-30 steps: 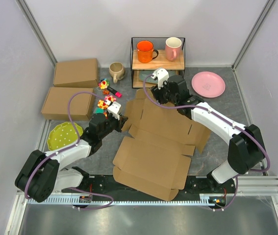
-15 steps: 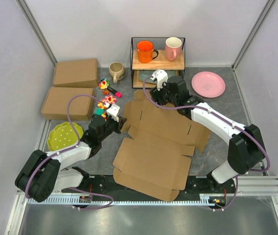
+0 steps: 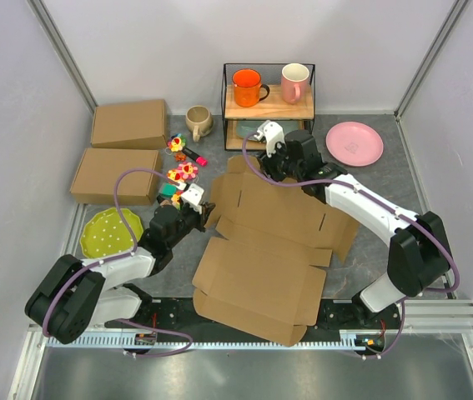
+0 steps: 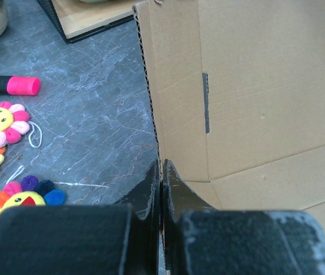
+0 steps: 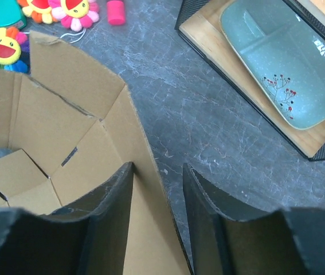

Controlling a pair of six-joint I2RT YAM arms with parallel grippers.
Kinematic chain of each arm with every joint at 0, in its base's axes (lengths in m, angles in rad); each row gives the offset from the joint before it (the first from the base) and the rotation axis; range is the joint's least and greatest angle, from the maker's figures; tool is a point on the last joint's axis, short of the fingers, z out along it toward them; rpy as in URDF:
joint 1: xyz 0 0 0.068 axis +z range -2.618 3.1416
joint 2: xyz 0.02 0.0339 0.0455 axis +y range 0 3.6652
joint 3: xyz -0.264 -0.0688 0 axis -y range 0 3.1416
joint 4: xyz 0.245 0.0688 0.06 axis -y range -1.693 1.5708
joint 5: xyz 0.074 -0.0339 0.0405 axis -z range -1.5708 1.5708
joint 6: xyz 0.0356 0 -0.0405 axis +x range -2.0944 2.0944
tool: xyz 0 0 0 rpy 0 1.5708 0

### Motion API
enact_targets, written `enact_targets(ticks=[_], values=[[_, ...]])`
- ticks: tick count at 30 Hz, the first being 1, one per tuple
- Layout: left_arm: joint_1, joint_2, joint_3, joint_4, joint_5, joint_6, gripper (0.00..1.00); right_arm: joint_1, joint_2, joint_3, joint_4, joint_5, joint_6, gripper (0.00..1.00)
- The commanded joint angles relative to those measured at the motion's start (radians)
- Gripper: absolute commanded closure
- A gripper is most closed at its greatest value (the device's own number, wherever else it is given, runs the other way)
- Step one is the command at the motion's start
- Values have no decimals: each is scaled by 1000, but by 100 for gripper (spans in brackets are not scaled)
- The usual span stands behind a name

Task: Fold the paper box

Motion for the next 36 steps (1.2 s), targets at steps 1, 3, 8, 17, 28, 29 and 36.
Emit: enact_targets(ticks=[1, 3, 8, 17, 28, 29, 36], values=[[-8, 4, 5, 40, -24, 44, 98, 4, -12, -16, 11, -16, 3, 58], [-8, 7, 11, 21, -28, 41, 98, 4, -21, -16, 8, -26, 6, 67], [-8, -11, 40, -37, -41, 34, 97, 11, -10, -4, -22, -45, 20, 80], [-25, -96, 149, -294, -172, -22, 65, 63, -21, -61, -15, 128, 70, 100], [-28, -350, 246, -620, -308, -124, 52, 172, -214, -163, 43, 363, -20, 100], [-28, -364, 240, -617, -312, -140, 52, 190, -228, -168, 54, 371, -41, 100], [-28, -378, 263, -575, -291, -230, 51, 258, -274, -94, -4, 366, -251, 100]])
